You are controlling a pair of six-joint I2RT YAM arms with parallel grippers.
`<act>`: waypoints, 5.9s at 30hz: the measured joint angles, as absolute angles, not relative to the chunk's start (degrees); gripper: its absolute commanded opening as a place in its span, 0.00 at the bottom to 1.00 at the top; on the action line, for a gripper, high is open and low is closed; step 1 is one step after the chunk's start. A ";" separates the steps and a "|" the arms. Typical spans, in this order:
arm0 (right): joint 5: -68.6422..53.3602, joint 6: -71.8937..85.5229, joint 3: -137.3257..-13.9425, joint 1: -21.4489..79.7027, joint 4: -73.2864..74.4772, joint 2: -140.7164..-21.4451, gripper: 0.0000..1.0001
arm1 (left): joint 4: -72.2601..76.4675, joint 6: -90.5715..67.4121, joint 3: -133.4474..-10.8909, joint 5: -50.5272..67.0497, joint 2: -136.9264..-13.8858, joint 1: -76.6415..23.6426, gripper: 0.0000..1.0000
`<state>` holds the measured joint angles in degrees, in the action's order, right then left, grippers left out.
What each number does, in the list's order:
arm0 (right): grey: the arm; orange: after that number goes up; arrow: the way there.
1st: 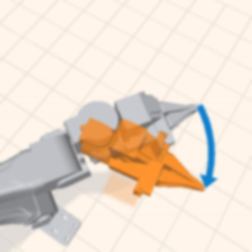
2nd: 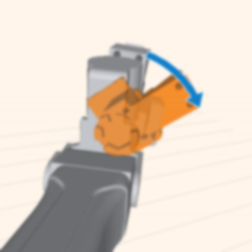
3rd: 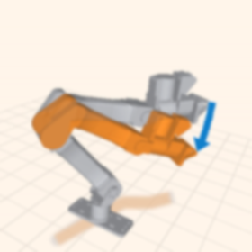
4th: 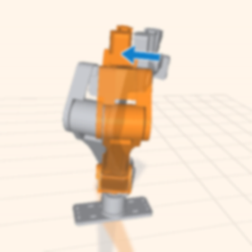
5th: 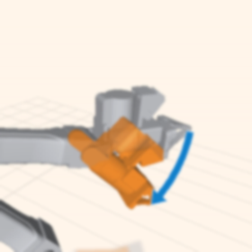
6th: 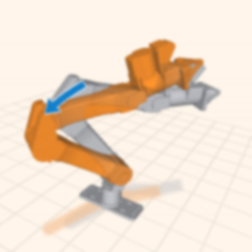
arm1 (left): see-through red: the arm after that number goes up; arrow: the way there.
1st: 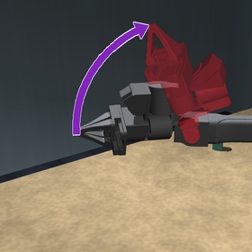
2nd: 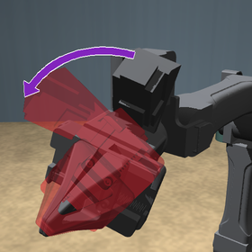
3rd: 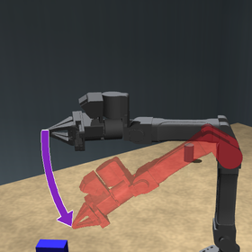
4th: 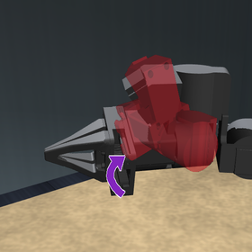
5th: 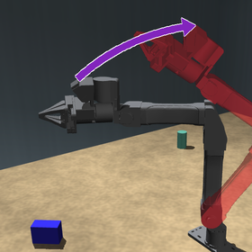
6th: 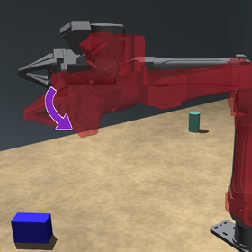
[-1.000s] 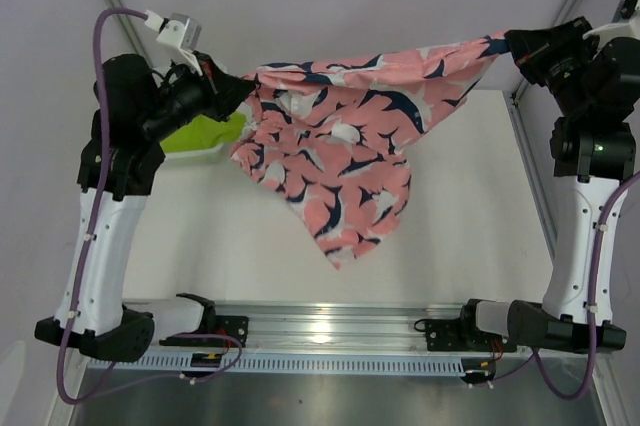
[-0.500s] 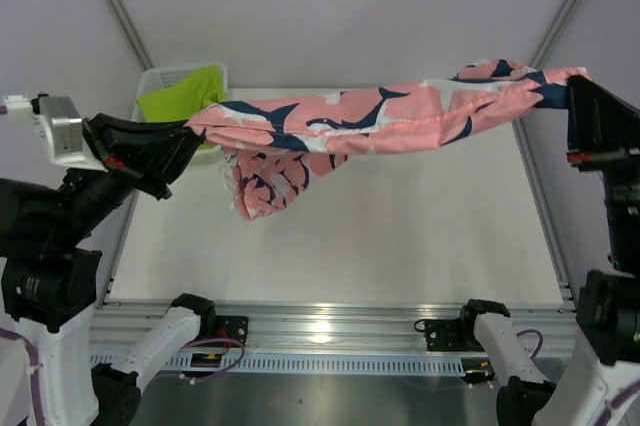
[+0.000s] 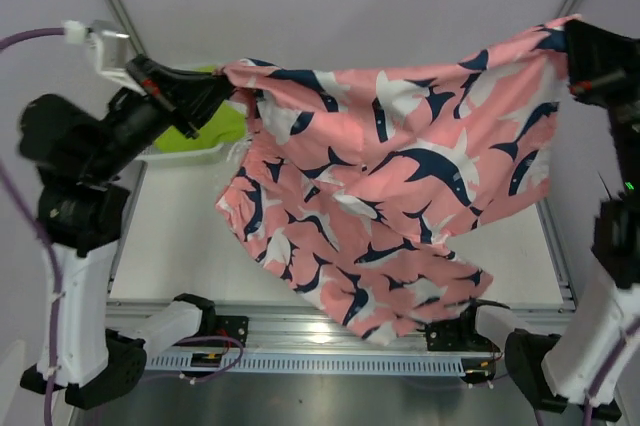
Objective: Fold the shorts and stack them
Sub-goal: Flatten the shorts out, then fold the shorts
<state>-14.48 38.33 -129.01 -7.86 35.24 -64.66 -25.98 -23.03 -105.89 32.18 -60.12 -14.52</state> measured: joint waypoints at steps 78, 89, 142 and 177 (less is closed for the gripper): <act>2.81 36.18 -77.97 0.30 19.38 -115.35 0.00 | -11.57 -23.99 -63.77 -2.26 -105.60 -13.34 0.42; 7.05 37.04 -85.06 -2.13 27.55 -118.78 0.00 | -10.94 -24.99 -58.81 -3.31 -102.21 -12.12 0.10; 18.13 30.00 -52.49 89.27 39.09 -82.43 0.59 | 4.25 -32.14 -41.45 13.96 -91.59 -3.16 0.66; 25.56 34.72 -50.28 93.95 39.35 -88.77 0.00 | 3.79 -32.67 -41.47 13.47 -93.34 -3.07 0.08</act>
<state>25.56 34.72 -50.28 93.95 39.35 -88.77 3.79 -32.67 -41.47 13.47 -93.34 -3.07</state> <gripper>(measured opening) 0.004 0.106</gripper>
